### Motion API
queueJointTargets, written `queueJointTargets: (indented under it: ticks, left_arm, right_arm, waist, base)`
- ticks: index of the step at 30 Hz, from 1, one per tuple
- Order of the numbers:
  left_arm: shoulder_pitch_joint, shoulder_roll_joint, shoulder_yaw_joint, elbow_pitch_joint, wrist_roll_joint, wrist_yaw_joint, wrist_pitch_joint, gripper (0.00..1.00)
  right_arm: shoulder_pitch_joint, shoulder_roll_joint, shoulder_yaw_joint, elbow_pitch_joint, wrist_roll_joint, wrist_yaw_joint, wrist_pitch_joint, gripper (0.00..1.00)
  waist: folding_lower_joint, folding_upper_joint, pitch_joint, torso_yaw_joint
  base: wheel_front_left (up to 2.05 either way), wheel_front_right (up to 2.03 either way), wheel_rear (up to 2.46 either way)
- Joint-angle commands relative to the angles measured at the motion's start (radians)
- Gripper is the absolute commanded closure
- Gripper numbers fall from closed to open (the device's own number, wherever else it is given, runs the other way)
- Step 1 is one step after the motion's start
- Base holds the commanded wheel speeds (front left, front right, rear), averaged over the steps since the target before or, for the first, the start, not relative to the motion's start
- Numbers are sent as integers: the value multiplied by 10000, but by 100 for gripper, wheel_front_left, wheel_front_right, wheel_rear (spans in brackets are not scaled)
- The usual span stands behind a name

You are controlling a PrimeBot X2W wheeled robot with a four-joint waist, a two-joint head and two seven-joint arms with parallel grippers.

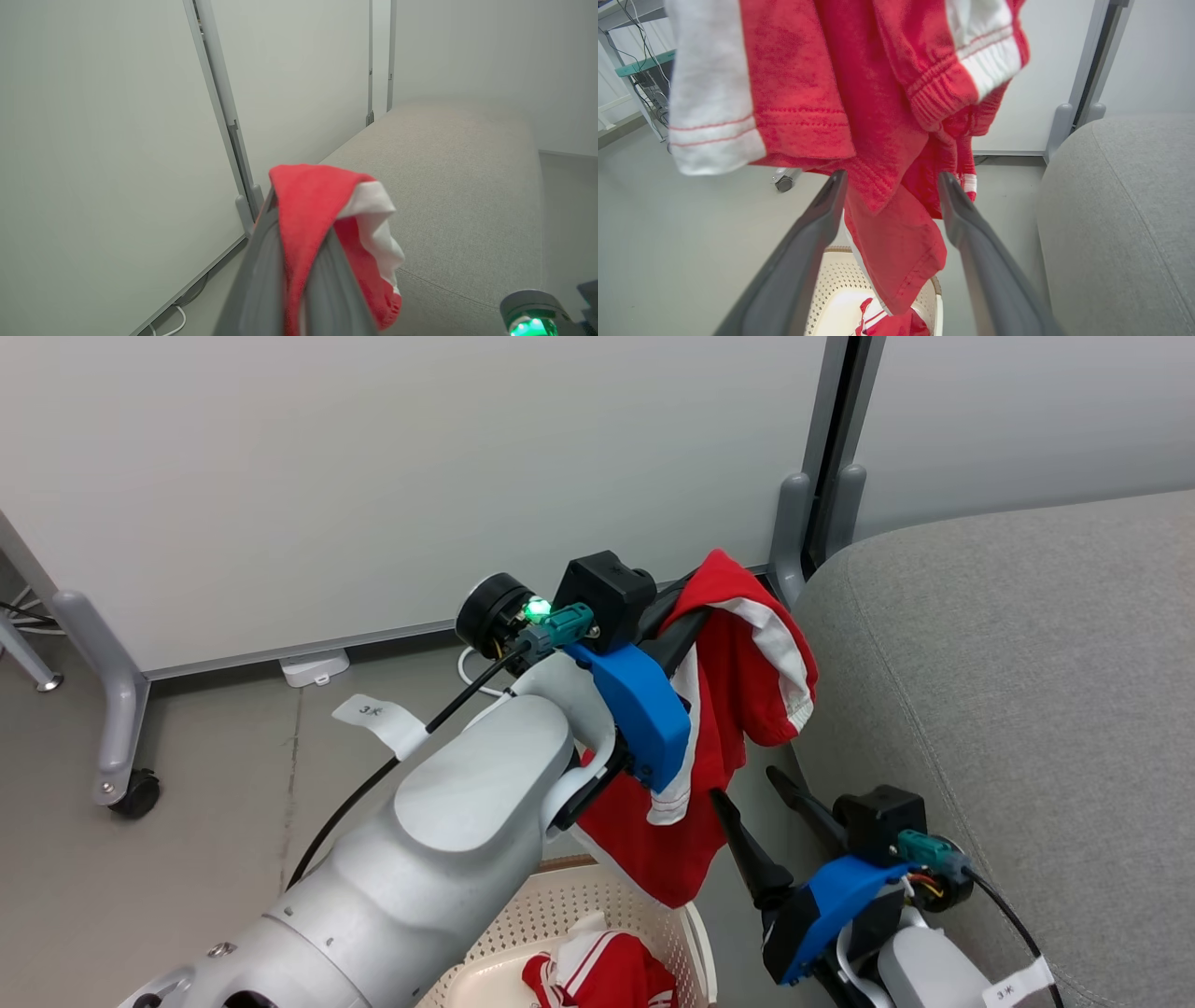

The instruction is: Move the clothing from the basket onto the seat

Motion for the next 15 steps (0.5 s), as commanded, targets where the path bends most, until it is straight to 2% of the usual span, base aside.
queueJointTargets:
  ticks: [1,6,15]
  left_arm:
    - [-219,5,-97,-102,-110,56,-68,100]
    - [-282,2,-305,-190,-269,88,-103,100]
    - [-400,5,-723,-355,-560,190,-160,100]
  right_arm:
    - [-518,-35,102,457,117,5,-8,0]
    - [-1263,-35,312,1400,185,5,-85,0]
    - [-2460,-36,1349,2871,825,5,-208,0]
  waist:
    - [0,-1,-1,49]
    - [0,-1,-2,132]
    - [0,-1,-6,254]
  base:
    - [0,0,0]
    - [0,0,0]
    - [0,0,0]
